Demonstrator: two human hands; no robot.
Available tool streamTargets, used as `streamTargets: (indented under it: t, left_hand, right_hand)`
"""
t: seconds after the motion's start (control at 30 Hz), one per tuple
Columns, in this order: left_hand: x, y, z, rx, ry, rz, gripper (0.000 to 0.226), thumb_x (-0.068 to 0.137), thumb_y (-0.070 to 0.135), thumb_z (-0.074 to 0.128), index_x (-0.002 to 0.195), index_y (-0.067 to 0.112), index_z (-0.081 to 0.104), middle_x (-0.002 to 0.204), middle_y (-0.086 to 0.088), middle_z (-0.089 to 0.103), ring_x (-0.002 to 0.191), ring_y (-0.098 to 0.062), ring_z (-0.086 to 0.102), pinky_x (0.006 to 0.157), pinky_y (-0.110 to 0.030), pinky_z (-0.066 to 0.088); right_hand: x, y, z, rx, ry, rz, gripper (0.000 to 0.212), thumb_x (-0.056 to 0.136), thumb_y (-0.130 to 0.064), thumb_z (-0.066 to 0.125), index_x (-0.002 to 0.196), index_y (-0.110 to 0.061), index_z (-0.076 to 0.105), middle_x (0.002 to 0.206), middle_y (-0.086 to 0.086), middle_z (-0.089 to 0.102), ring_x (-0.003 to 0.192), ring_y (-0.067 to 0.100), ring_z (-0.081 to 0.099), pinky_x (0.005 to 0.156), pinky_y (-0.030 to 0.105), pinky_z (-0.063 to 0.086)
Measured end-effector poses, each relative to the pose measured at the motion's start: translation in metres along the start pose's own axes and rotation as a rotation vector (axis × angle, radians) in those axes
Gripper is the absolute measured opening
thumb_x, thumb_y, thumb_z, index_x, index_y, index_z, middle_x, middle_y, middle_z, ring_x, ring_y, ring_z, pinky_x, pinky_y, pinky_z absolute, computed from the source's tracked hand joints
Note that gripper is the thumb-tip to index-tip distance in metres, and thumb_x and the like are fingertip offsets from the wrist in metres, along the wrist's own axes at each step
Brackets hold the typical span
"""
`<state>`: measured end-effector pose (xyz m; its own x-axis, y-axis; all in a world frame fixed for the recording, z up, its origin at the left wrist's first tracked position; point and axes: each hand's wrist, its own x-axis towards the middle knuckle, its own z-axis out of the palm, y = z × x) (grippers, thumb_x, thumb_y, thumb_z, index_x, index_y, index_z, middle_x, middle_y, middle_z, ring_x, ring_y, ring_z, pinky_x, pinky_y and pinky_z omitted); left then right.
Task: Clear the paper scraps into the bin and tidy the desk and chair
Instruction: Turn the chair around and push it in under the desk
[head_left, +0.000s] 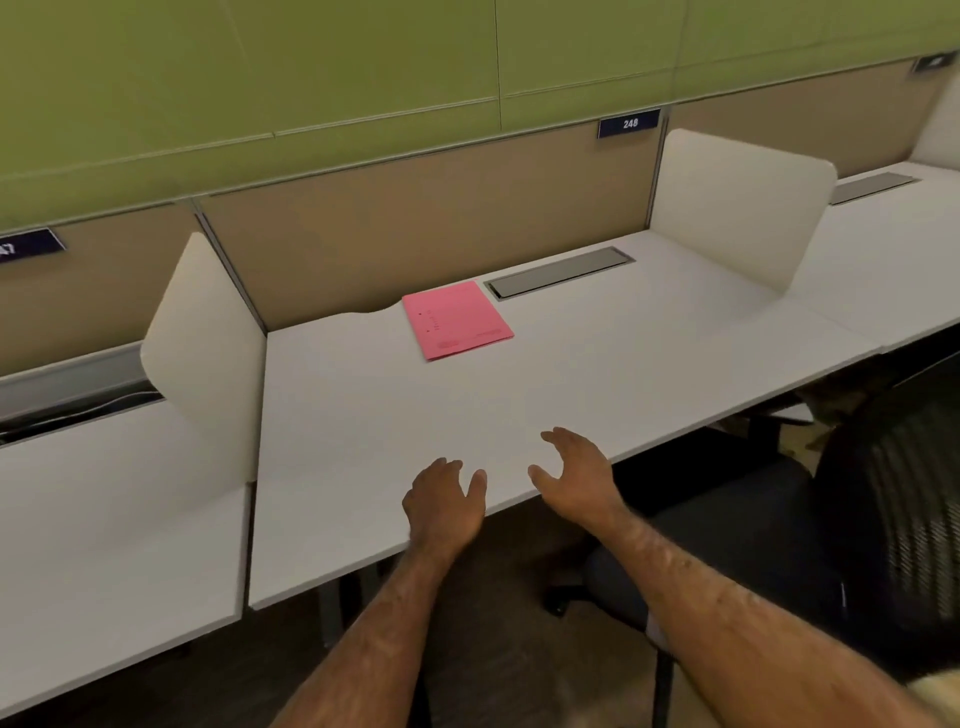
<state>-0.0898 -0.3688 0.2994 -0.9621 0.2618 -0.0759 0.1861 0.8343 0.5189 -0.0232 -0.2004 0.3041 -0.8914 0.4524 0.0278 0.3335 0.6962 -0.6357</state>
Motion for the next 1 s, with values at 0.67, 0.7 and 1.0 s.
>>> streamTargets:
  t: [0.67, 0.7, 1.0]
  left_hand:
    - [-0.232, 0.259, 0.096, -0.115, 0.191, 0.042, 0.048, 0.093, 0.048, 0.048, 0.132, 0.018, 0.054, 0.136, -0.004, 0.057, 0.124, -0.023, 0.051, 0.109, -0.045, 0.034]
    - [-0.243, 0.279, 0.1, -0.11, 0.177, 0.075, 0.049, 0.094, 0.047, 0.047, 0.132, 0.019, 0.053, 0.136, -0.004, 0.057, 0.125, -0.024, 0.051, 0.11, -0.046, 0.034]
    - [-0.31, 0.455, 0.147, -0.069, -0.09, 0.527, 0.051, 0.087, 0.051, 0.05, 0.129, 0.021, 0.054, 0.128, -0.001, 0.063, 0.117, -0.02, 0.056, 0.098, -0.036, 0.045]
  right_hand:
    - [-0.137, 0.148, -0.255, 0.032, 0.103, -0.334, 0.057, 0.089, -0.04, 0.06, 0.139, -0.017, 0.047, 0.145, 0.004, 0.049, 0.135, 0.021, 0.041, 0.116, 0.04, 0.027]
    - [-0.139, 0.154, -0.279, 0.023, 0.129, -0.338, 0.056, 0.089, -0.041, 0.059, 0.139, -0.017, 0.047, 0.145, 0.003, 0.049, 0.135, 0.021, 0.041, 0.116, 0.039, 0.026]
    - [-0.144, 0.288, -0.45, -0.232, 0.227, -0.013, 0.047, 0.091, -0.054, 0.045, 0.122, -0.022, 0.061, 0.124, 0.005, 0.066, 0.116, 0.026, 0.058, 0.101, 0.04, 0.04]
